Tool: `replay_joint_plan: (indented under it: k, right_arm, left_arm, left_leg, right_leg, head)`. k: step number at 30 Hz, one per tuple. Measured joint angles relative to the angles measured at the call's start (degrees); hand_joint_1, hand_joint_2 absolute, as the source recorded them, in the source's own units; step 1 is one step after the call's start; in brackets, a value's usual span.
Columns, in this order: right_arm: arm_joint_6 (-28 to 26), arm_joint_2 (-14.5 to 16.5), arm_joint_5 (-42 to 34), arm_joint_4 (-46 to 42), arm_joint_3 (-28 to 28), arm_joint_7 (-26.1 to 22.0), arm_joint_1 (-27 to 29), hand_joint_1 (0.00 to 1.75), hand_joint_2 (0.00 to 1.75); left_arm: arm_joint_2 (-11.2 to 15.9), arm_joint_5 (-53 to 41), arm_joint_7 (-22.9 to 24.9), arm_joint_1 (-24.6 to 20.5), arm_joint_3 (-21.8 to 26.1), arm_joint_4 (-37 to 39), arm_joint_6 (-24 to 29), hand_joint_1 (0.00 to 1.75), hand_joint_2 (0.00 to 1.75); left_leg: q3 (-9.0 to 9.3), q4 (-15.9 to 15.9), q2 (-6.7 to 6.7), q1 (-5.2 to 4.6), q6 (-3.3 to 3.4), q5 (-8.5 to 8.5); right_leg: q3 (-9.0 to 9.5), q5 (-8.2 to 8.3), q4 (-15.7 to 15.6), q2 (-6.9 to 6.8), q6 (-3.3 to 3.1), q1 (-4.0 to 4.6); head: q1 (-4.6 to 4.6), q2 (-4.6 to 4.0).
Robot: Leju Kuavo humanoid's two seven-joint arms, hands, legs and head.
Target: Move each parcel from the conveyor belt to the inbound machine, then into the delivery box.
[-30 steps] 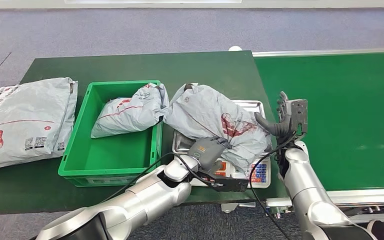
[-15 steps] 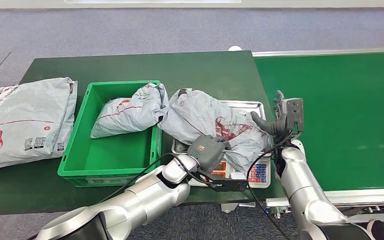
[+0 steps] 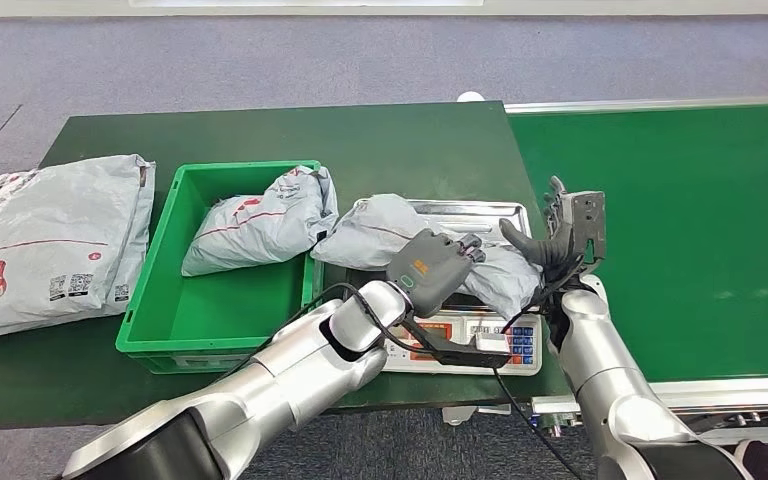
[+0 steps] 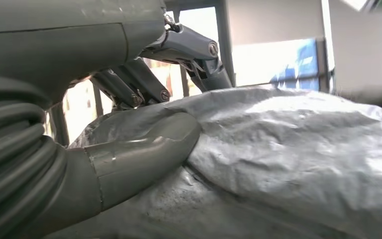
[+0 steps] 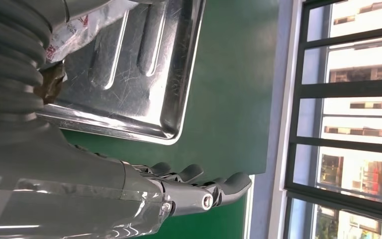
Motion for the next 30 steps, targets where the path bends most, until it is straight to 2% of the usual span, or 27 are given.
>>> replay_joint_plan:
  k: [6,22,30]
  right_arm:
    - [0.4,-0.8,-0.5,0.1,0.0,0.0,0.0,0.0,1.75]
    - [1.9,-2.4,-1.7,0.0,0.0,0.0,0.2,0.0,1.75]
    - [1.0,-2.6,-2.3,-1.3,-0.1,0.4,1.2,0.0,1.75]
  left_arm:
    - [0.0,-3.7,-0.5,-0.8,3.9,-4.1,-1.5,1.75,1.75]
    - [0.4,-11.6,-1.4,-1.9,6.9,-8.6,-2.0,1.75,1.75]
    - [0.9,-17.4,1.2,-6.2,10.0,-7.3,0.7,1.75,1.75]
  left_leg:
    - [-0.01,0.0,0.02,0.0,0.0,0.0]
    - [-0.01,0.0,0.01,0.0,0.0,0.0]
    - [0.0,0.0,0.01,0.01,0.0,0.01]
  right_leg:
    - [0.0,0.0,0.0,0.01,0.0,0.0]
    - [0.0,0.0,0.0,0.01,0.0,0.0]
    - [-0.01,0.0,0.0,0.01,0.0,0.01]
  head:
    - [0.0,0.0]
    - [0.0,0.0]
    - [0.0,0.0]
